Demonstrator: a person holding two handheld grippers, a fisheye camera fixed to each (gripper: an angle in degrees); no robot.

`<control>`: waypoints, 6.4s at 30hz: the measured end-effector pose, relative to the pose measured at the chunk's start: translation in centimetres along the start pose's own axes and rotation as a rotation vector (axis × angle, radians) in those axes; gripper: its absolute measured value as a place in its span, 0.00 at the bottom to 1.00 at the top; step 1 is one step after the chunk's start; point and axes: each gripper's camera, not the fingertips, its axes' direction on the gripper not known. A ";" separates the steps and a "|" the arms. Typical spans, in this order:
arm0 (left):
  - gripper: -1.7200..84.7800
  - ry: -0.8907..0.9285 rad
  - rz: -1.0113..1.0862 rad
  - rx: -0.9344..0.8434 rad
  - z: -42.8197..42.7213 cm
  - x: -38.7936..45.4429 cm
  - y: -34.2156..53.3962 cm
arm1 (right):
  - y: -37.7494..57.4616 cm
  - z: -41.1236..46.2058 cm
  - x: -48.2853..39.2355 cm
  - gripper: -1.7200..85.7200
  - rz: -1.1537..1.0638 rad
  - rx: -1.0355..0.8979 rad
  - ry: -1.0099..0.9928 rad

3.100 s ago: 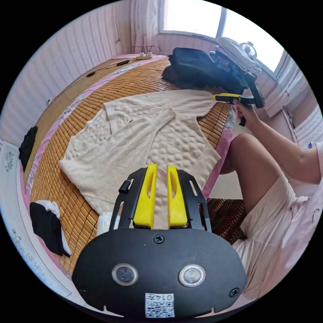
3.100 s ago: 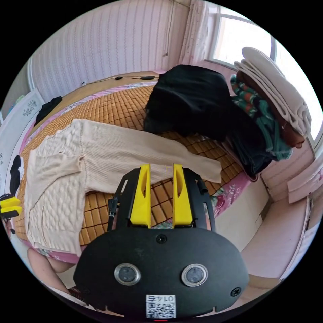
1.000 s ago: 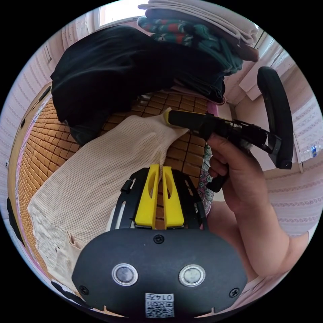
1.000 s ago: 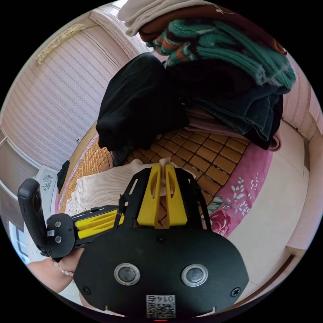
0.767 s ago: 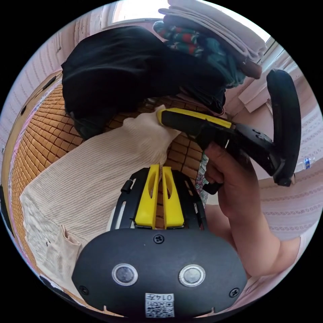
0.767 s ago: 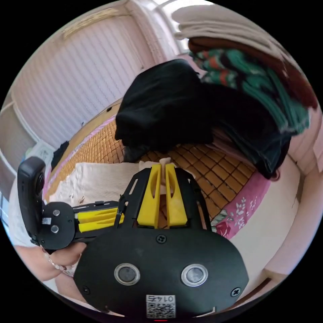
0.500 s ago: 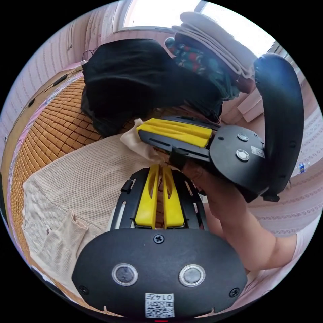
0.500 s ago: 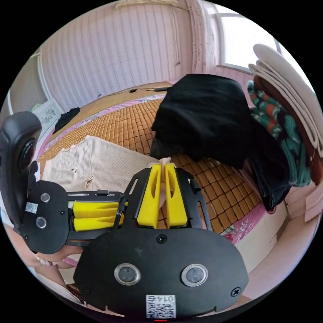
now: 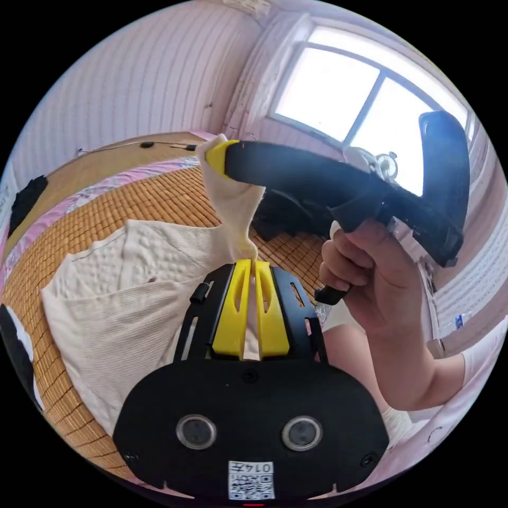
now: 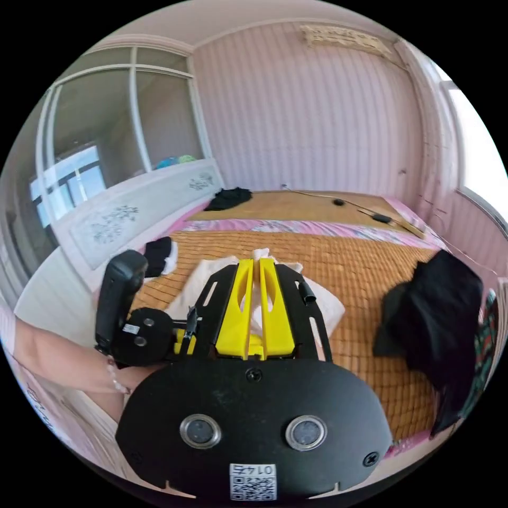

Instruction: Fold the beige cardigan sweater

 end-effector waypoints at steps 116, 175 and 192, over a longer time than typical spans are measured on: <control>0.08 -0.138 -0.261 -0.297 -21.4 -25.7 26.9 | 8.2 6.7 15.1 0.06 0.358 -0.595 -0.048; 0.01 -0.237 0.247 -0.440 -4.8 3.4 24.3 | -1.6 29.1 -20.6 0.01 -0.417 -0.853 0.180; 0.01 -0.229 0.263 -0.394 -4.6 6.0 26.3 | -0.3 36.3 -27.2 0.01 -0.612 -0.939 0.201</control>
